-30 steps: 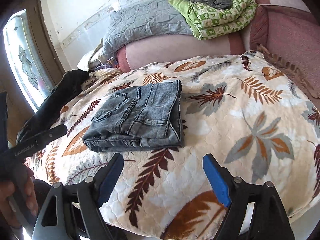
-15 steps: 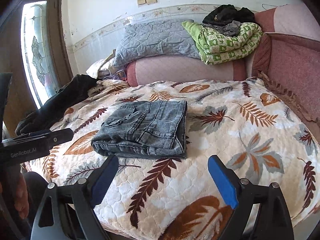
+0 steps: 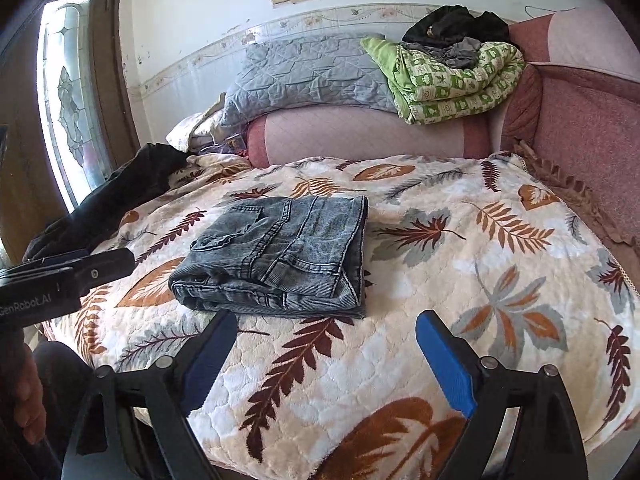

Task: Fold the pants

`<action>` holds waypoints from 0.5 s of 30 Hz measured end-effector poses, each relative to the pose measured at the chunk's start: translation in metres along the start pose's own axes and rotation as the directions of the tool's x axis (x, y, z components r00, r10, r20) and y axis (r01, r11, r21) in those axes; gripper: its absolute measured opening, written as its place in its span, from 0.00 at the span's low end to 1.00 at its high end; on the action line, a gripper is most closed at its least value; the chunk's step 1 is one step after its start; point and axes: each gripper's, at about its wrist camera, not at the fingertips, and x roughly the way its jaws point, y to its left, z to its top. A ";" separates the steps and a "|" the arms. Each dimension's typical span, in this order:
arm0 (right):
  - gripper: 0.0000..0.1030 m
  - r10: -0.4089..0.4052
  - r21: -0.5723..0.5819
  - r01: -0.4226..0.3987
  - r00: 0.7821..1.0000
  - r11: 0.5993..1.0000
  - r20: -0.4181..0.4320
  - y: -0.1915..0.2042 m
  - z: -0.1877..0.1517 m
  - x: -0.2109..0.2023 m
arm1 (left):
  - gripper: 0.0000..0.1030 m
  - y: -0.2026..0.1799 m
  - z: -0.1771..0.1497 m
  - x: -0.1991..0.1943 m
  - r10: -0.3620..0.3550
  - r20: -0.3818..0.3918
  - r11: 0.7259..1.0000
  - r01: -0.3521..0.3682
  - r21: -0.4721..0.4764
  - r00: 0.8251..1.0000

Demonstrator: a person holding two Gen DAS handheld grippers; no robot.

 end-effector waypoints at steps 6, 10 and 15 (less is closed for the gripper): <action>0.90 -0.002 -0.021 0.002 1.000 1.000 0.004 0.004 0.002 0.003 | 0.82 -0.001 0.001 0.005 -0.007 -0.010 1.000 0.007 -0.006 1.000; 0.90 -0.007 -0.026 0.007 1.000 1.000 -0.001 0.004 0.002 0.005 | 0.82 0.001 0.003 0.010 -0.021 -0.023 1.000 0.020 -0.019 1.000; 0.90 -0.009 -0.032 0.009 1.000 0.999 -0.012 0.005 0.001 0.011 | 0.85 0.000 0.005 0.014 -0.060 -0.017 0.998 0.059 -0.016 0.998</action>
